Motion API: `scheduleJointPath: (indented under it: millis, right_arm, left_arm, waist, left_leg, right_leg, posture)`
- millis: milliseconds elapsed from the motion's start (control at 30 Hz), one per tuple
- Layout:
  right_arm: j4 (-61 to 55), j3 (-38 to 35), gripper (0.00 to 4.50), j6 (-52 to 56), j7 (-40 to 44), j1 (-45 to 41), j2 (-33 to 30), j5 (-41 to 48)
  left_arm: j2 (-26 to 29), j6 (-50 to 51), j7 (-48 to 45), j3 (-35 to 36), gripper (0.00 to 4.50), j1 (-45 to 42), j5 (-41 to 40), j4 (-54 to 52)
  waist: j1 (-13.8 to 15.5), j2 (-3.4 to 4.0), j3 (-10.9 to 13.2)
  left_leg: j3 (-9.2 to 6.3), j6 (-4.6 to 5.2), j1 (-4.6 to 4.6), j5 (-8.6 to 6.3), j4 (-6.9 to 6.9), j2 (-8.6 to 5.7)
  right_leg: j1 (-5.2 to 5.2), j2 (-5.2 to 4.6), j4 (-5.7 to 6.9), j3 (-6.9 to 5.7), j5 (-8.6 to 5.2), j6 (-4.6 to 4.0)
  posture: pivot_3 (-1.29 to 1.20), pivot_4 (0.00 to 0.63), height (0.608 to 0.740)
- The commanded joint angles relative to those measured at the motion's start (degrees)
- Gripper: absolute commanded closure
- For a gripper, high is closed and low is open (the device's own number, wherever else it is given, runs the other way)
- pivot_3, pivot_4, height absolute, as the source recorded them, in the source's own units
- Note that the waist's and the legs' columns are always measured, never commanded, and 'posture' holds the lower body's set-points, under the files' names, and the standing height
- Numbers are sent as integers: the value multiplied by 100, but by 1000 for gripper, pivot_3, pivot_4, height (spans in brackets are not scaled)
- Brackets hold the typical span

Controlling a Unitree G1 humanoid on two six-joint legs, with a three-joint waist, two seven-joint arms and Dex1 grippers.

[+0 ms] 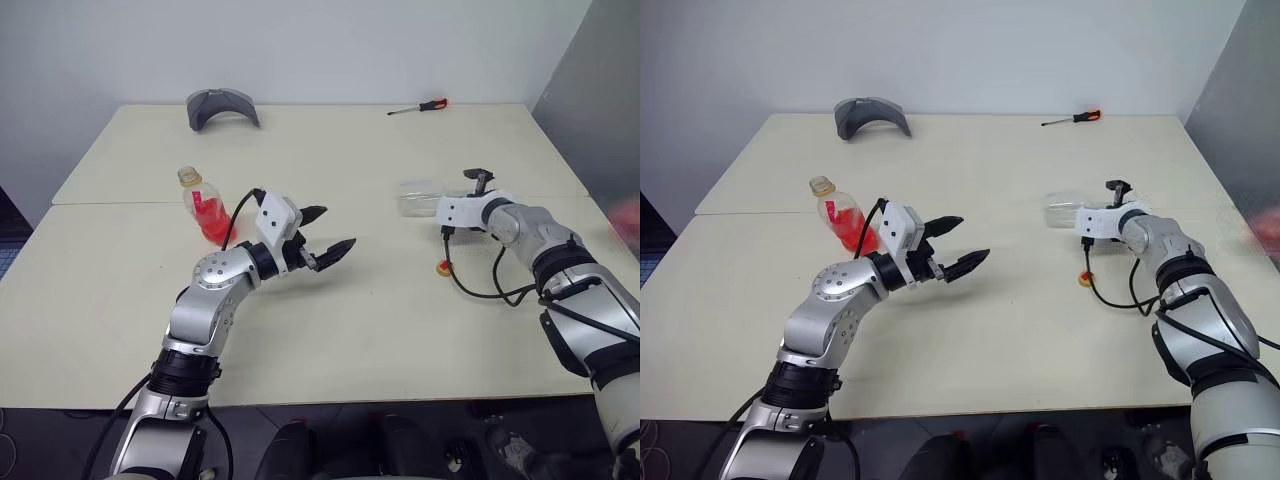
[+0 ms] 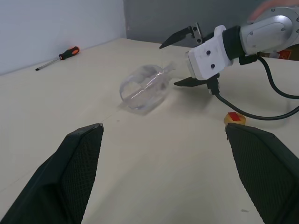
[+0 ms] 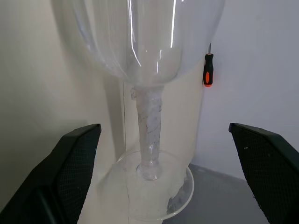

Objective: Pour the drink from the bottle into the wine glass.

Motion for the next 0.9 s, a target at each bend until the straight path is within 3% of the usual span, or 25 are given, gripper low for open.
scheduleJointPath:
  millis: [33, 300, 433, 633, 733, 900]
  right_arm:
    - [1, -7, 30, 31, -45, -117, -56, 42]
    - [-615, -248, 30, -390, 228, 161, -464, 356]
    - [-1962, -494, 30, -420, 641, 903, -888, 627]
    - [-4236, -975, 30, 473, 1386, 2259, -1172, 904]
    - [-4227, -952, 30, 718, 1393, 2259, -1022, 822]
    - [-3037, -739, 30, 668, 993, 1555, -707, 556]
  left_arm:
    - [-2, -108, -24, 63, 0, -92, 7, -138]
    - [121, 108, 13, 146, 0, 161, -100, -554]
    - [143, 352, 149, 192, 0, 512, -183, -1006]
    - [108, 620, 338, 200, 0, 703, -250, -1329]
    - [67, 559, 329, 180, 0, 517, -200, -1122]
    - [32, 475, 305, 184, 0, 219, -151, -859]
  waist:
    - [0, 0, 0]
    - [0, 0, 0]
    - [10, 0, 0]
    - [29, 0, 0]
    - [19, 0, 0]
    - [14, 0, 0]
  left_leg:
    - [0, 0, 0, 0, 0, 0]
    - [0, 0, -1, 0, 0, 0]
    - [-1, 0, -2, 0, 0, 0]
    - [-3, 3, -2, -1, 3, 0]
    - [-2, 2, 2, -1, 2, 1]
    - [-1, 1, 3, -1, 2, 1]
  right_leg:
    - [0, 0, 0, 0, 0, 0]
    - [0, 0, -2, 0, 0, 0]
    - [0, -1, -4, 0, 0, 0]
    - [0, -1, 6, 0, 0, 1]
    - [0, 0, 8, 0, 0, 0]
    - [0, 1, 6, -3, 0, 0]
  posture:
    - [0, 150, 740]
    - [0, 150, 740]
    - [0, 150, 740]
    - [0, 150, 740]
    - [0, 150, 740]
    - [0, 150, 740]
